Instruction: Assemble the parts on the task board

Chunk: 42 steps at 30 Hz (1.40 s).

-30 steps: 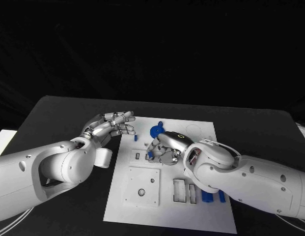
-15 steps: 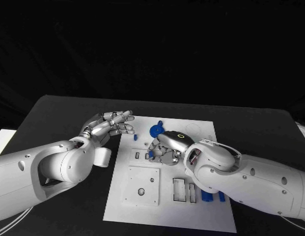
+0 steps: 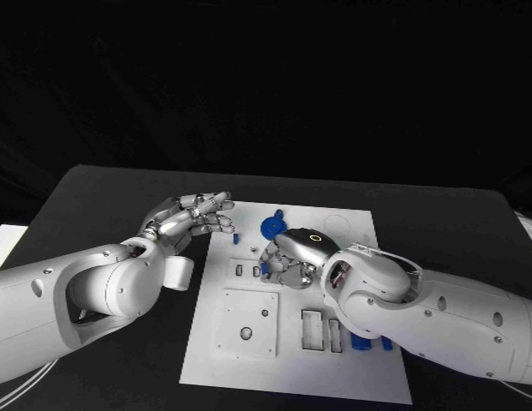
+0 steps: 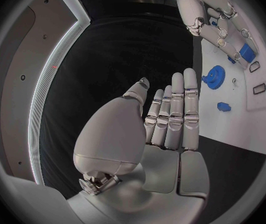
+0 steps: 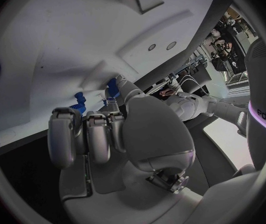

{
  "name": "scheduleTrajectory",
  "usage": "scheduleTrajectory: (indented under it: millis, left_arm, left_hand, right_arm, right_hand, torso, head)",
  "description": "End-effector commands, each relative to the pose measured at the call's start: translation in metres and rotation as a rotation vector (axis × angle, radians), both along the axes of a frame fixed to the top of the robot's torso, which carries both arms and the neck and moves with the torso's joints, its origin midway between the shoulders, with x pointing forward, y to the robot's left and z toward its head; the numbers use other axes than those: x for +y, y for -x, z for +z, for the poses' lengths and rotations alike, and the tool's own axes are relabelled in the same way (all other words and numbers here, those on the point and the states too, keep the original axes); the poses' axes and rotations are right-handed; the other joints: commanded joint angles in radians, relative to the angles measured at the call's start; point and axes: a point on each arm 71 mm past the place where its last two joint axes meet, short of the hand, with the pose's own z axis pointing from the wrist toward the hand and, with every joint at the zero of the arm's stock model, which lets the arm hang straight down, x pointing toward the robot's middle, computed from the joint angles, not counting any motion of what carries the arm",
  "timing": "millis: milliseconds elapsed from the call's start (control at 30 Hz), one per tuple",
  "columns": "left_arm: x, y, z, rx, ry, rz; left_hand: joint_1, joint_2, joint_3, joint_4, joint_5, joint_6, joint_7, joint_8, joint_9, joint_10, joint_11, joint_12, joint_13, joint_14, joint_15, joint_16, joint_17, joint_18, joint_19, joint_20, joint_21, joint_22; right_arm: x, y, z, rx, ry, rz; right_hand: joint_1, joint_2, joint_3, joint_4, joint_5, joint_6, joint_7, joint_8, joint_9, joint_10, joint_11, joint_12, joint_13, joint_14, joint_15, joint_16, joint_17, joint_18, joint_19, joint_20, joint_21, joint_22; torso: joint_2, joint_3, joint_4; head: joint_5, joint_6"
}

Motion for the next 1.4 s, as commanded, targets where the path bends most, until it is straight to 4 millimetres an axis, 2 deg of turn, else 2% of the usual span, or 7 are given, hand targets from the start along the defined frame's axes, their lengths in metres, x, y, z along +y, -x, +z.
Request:
scheduleTrajectory:
  millis: [33, 167, 433, 1033, 1233, 1333, 1400]
  left_arm:
    - [-0.002, 0.000, 0.002, -0.014, 0.015, -0.019]
    - [-0.002, 0.000, 0.002, -0.013, 0.015, -0.019]
    - [-0.003, 0.001, 0.002, -0.012, 0.016, -0.021]
    - [-0.003, 0.001, 0.002, -0.011, 0.016, -0.024]
    - [-0.003, 0.001, 0.002, -0.009, 0.016, -0.023]
    - [-0.002, 0.000, 0.001, -0.005, 0.009, -0.025]
    - [-0.002, 0.000, 0.000, -0.005, -0.002, -0.028]
  left_hand:
    - [0.002, -0.001, 0.007, 0.002, -0.003, -0.004, 0.001, -0.001, -0.001, -0.007, 0.000, -0.004, -0.001, -0.005, 0.002, -0.006, 0.001, 0.010, -0.006, -0.001, 0.006, 0.002]
    - [0.002, -0.001, 0.007, 0.002, -0.003, -0.004, 0.001, -0.001, -0.001, -0.007, 0.000, -0.004, -0.001, -0.005, 0.002, -0.006, 0.001, 0.010, -0.006, -0.001, 0.006, 0.002]
    - [0.002, -0.001, 0.007, 0.002, -0.003, -0.004, 0.001, -0.001, -0.001, -0.007, 0.000, -0.004, -0.001, -0.005, 0.002, -0.006, 0.001, 0.010, -0.006, -0.001, 0.006, 0.002]
    - [0.002, -0.001, 0.007, 0.002, -0.003, -0.004, 0.001, -0.001, -0.001, -0.007, 0.000, -0.004, -0.001, -0.005, 0.002, -0.006, 0.001, 0.010, -0.006, -0.001, 0.006, 0.002]
    - [0.002, -0.001, 0.007, 0.002, -0.003, -0.004, 0.001, -0.001, -0.001, -0.007, 0.000, -0.004, -0.001, -0.005, 0.002, -0.006, 0.001, 0.010, -0.006, -0.001, 0.006, 0.002]
    - [-0.002, -0.003, 0.009, 0.000, -0.003, -0.002, -0.001, 0.000, 0.000, -0.004, -0.001, -0.003, 0.000, -0.002, 0.001, -0.006, 0.002, 0.011, -0.008, -0.001, 0.009, 0.003]
    - [-0.010, -0.008, 0.009, 0.000, -0.004, 0.003, -0.006, 0.001, 0.000, 0.007, -0.007, 0.001, 0.001, 0.015, -0.005, 0.002, 0.007, 0.012, 0.000, -0.004, 0.019, 0.008]
  right_arm:
    - [-0.005, 0.001, -0.013, 0.042, 0.082, -0.026]
    - [-0.005, 0.000, -0.014, 0.046, 0.088, -0.033]
    - [-0.005, -0.002, -0.012, 0.029, 0.063, -0.049]
    - [-0.004, -0.002, -0.009, 0.003, 0.031, -0.060]
    - [-0.003, 0.000, -0.001, -0.055, -0.051, -0.044]
    - [-0.003, 0.005, 0.007, -0.114, -0.154, -0.009]
    - [-0.004, 0.008, 0.010, -0.133, -0.193, 0.008]
  right_hand:
    - [-0.019, -0.002, 0.002, 0.007, 0.007, 0.020, -0.011, 0.006, 0.002, 0.074, -0.005, -0.004, 0.230, 0.106, -0.005, 0.004, 0.263, -0.005, 0.009, -0.007, -0.007, -0.001]
    - [-0.034, -0.013, -0.001, 0.013, 0.008, 0.015, -0.009, 0.003, 0.001, 0.071, -0.004, -0.011, 0.226, 0.106, -0.004, 0.004, 0.263, -0.005, 0.008, -0.007, -0.009, -0.003]
    - [-0.105, -0.075, -0.048, 0.054, -0.005, -0.060, 0.017, -0.021, -0.020, 0.024, 0.018, -0.091, 0.176, 0.106, 0.014, 0.004, 0.263, -0.003, 0.004, 0.008, -0.016, -0.014]
    - [-0.115, -0.094, -0.063, 0.073, -0.022, -0.085, 0.022, -0.018, -0.028, 0.023, 0.024, -0.093, 0.174, 0.106, 0.020, 0.004, 0.263, -0.003, 0.003, 0.014, -0.018, -0.017]
    - [-0.133, -0.151, -0.114, 0.135, -0.067, -0.124, 0.032, -0.019, -0.033, 0.017, 0.033, -0.100, 0.168, 0.106, 0.028, 0.004, 0.263, -0.002, 0.002, 0.022, -0.021, -0.022]
    - [-0.088, -0.182, -0.195, 0.237, -0.074, -0.149, 0.038, -0.014, -0.031, 0.006, 0.043, -0.113, 0.158, 0.106, 0.034, 0.004, 0.263, -0.001, -0.001, 0.030, -0.024, -0.026]
    - [-0.066, -0.194, -0.214, 0.276, -0.075, -0.153, 0.039, -0.014, -0.030, 0.004, 0.043, -0.115, 0.156, 0.106, 0.037, 0.004, 0.263, 0.000, -0.001, 0.029, -0.025, -0.028]
  torso:
    - [0.000, -0.0006, 0.0001]
    - [-0.001, -0.0001, -0.0005]
    - [-0.001, -0.0001, 0.0002]
    - [0.000, 0.0001, -0.0002]
    - [0.000, 0.0002, 0.0006]
    - [0.000, 0.0015, 0.0004]
    - [-0.001, 0.0019, -0.0007]
  head:
    - [-0.002, -0.001]
    - [-0.003, 0.001]
    - [-0.005, 0.001]
    - [-0.006, 0.001]
    - [-0.007, 0.002]
    - [-0.007, 0.003]
    - [-0.005, 0.004]
